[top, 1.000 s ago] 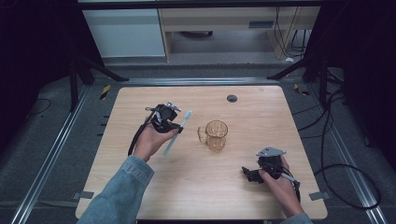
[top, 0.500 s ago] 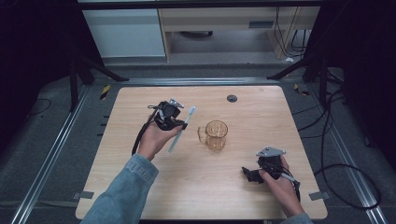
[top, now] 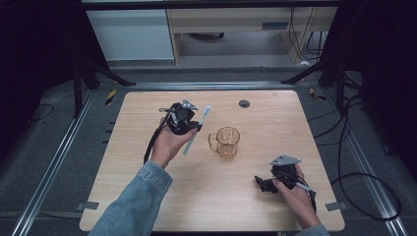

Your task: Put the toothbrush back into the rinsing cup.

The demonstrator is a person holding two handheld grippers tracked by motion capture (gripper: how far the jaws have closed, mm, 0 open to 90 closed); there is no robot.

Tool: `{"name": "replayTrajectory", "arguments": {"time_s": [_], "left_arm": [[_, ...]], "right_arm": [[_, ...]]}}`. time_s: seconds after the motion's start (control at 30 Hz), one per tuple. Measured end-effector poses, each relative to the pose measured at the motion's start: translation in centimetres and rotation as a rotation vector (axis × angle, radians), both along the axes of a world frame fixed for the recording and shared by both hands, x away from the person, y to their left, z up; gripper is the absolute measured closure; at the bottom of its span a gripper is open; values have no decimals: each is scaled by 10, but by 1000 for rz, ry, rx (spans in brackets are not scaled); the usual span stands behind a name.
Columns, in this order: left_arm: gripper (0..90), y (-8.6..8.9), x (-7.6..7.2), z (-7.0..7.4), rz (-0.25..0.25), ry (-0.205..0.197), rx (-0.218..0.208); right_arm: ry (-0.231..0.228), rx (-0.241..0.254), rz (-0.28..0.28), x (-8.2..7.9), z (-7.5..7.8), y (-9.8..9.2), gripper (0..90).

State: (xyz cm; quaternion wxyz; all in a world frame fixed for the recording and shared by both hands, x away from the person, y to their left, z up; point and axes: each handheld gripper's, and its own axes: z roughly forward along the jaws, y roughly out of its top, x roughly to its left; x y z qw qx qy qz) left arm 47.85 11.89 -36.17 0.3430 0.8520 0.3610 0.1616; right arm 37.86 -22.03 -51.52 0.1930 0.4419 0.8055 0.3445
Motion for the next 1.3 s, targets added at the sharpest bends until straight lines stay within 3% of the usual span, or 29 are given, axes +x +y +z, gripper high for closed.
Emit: {"name": "replayTrajectory", "arguments": {"time_s": [0.23,0.33,0.73,0.83,0.87,0.97,1.23,1.3], "left_arm": [[789,-6,1,2,13,-40,-25],[789,-11,0,4,32,-94,-51],[789,-17,0,5,54,-152,-112],[789,-17,2,4,79,-181,-148],[789,-17,2,5,91,-206,-178],[789,-18,1,5,92,-232,-200],[789,-20,-3,6,82,-258,-213],[789,-20,-3,6,88,-270,-245]], "right_arm": [[2,1,-1,0,0,0,9],[2,1,-1,0,0,0,9],[0,-1,3,0,0,0,9],[0,-1,4,0,0,0,9],[0,-1,5,0,0,0,9],[1,0,5,0,0,0,8],[1,0,7,0,0,0,7],[0,0,9,0,0,0,8]]}}
